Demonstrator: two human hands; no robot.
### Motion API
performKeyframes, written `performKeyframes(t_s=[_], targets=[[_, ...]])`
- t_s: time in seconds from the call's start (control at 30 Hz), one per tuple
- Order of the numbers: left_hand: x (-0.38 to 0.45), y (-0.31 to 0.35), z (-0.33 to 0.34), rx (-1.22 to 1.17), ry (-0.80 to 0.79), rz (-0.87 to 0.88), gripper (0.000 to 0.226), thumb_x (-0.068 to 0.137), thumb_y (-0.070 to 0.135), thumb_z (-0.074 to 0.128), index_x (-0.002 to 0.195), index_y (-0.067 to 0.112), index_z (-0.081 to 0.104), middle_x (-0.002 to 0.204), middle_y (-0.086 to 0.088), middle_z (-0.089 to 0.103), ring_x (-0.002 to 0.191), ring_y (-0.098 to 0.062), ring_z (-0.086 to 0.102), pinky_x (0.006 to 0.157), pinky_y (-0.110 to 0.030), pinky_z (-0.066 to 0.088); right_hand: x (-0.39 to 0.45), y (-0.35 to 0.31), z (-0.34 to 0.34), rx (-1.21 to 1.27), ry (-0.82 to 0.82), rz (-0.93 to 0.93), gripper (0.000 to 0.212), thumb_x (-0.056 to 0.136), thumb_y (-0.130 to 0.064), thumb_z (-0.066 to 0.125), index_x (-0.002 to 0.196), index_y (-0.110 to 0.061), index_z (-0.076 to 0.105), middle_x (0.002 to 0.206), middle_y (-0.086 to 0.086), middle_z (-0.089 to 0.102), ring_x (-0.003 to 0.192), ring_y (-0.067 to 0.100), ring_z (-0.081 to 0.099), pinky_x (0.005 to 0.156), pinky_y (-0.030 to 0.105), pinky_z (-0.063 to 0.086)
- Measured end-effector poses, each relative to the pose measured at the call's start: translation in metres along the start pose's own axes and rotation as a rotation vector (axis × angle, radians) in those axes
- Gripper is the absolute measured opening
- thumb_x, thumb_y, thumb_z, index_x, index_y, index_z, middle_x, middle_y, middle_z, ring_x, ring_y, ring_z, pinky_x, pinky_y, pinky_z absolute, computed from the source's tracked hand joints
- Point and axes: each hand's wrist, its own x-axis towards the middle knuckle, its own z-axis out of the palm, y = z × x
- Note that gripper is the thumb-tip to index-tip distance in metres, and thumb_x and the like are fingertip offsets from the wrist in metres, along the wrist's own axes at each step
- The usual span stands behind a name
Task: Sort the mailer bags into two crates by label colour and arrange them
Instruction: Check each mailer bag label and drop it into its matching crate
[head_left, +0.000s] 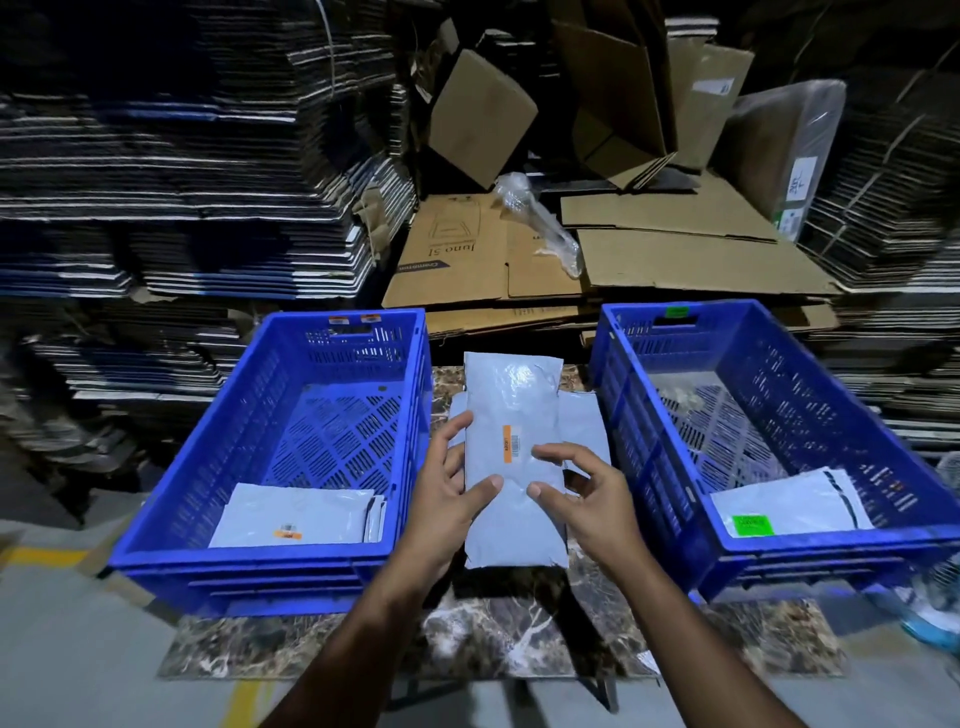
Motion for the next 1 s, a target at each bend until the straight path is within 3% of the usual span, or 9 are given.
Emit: performKeyframes(t_s=[0.13,0.2,0.27,0.37,0.5,0.6,0.67,0.77,1.0], targets=[[0.002,0.003,-0.009,0.05,0.066,0.044,0.055,0.097,0.009,0.062,0.138,0.04,0.043,0.132,-0.002,0.064,0.12,-0.023,0.063,0.095,-0.047,0.054,0.0,0.001,0.013,0.009,-0.026,-0.039,0.036,0.082,-0.013,0.081,0.109,-0.036,0.074,0.121,-0.016,0.067,0.119,0.006,0.06,0.095,0.04,0.053],[0.007,0.014,-0.02,0.07,0.105,0.046,0.053,0.098,0.009,0.06,0.138,0.038,0.042,0.129,-0.005,0.066,0.115,-0.027,0.066,0.088,-0.046,0.058,0.002,0.0,0.022,0.06,-0.036,-0.033,0.042,0.082,-0.009,0.08,0.111,-0.039,0.072,0.124,-0.015,0.066,0.116,0.008,0.062,0.089,0.03,0.054],[0.014,0.03,-0.041,0.152,0.132,0.065,0.053,0.098,0.008,0.058,0.137,0.04,0.04,0.124,-0.007,0.067,0.109,-0.026,0.068,0.081,-0.04,0.059,0.004,0.001,0.032,0.138,-0.015,0.0,0.049,0.082,-0.005,0.079,0.119,-0.034,0.068,0.125,-0.012,0.066,0.106,0.014,0.067,0.082,0.029,0.058],[0.03,0.062,-0.09,0.428,0.155,0.109,0.06,0.093,0.019,0.059,0.139,0.048,0.033,0.116,-0.001,0.069,0.105,-0.023,0.068,0.087,-0.044,0.054,0.005,0.01,0.047,0.141,0.032,0.001,0.047,0.085,-0.003,0.075,0.125,-0.022,0.062,0.126,-0.009,0.065,0.101,0.018,0.069,0.078,0.027,0.058],[0.054,0.096,-0.163,0.74,0.125,0.133,0.055,0.088,0.019,0.05,0.138,0.036,0.037,0.118,0.003,0.064,0.102,-0.014,0.064,0.092,-0.037,0.048,0.002,0.026,0.068,0.103,0.033,0.029,0.036,0.088,-0.01,0.074,0.12,-0.024,0.064,0.116,-0.007,0.069,0.096,0.015,0.07,0.078,0.021,0.055],[0.062,0.104,-0.203,0.967,0.094,0.069,0.044,0.093,0.005,0.048,0.129,0.031,0.049,0.107,0.009,0.061,0.085,-0.002,0.056,0.079,-0.019,0.042,-0.003,0.039,0.084,0.052,0.015,0.038,0.035,0.089,-0.002,0.07,0.114,-0.027,0.066,0.112,-0.004,0.071,0.094,0.016,0.068,0.076,0.015,0.051],[0.064,0.092,-0.222,1.12,0.012,-0.054,0.045,0.094,0.001,0.048,0.131,0.027,0.052,0.102,0.008,0.059,0.09,-0.007,0.058,0.079,-0.021,0.039,-0.005,0.047,0.095,-0.006,-0.024,0.042,0.038,0.09,-0.001,0.067,0.114,-0.031,0.066,0.114,-0.005,0.071,0.101,0.012,0.067,0.08,0.017,0.051],[0.062,0.064,-0.242,1.303,-0.12,-0.255,0.048,0.09,0.01,0.046,0.123,0.044,0.054,0.101,0.003,0.066,0.102,-0.017,0.061,0.09,-0.033,0.037,-0.008,0.049,0.112,-0.039,-0.116,0.061,0.037,0.092,-0.004,0.067,0.12,-0.029,0.065,0.119,-0.008,0.07,0.108,0.005,0.066,0.086,0.014,0.05],[0.053,0.025,-0.248,1.238,-0.328,-0.43,0.041,0.105,0.009,0.042,0.136,0.029,0.057,0.146,-0.002,0.05,0.132,-0.028,0.047,0.104,-0.046,0.042,-0.007,0.04,0.147,-0.092,-0.255,0.112,0.043,0.089,-0.016,0.074,0.13,-0.022,0.063,0.101,-0.018,0.072,0.092,0.002,0.071,0.081,0.022,0.057]])
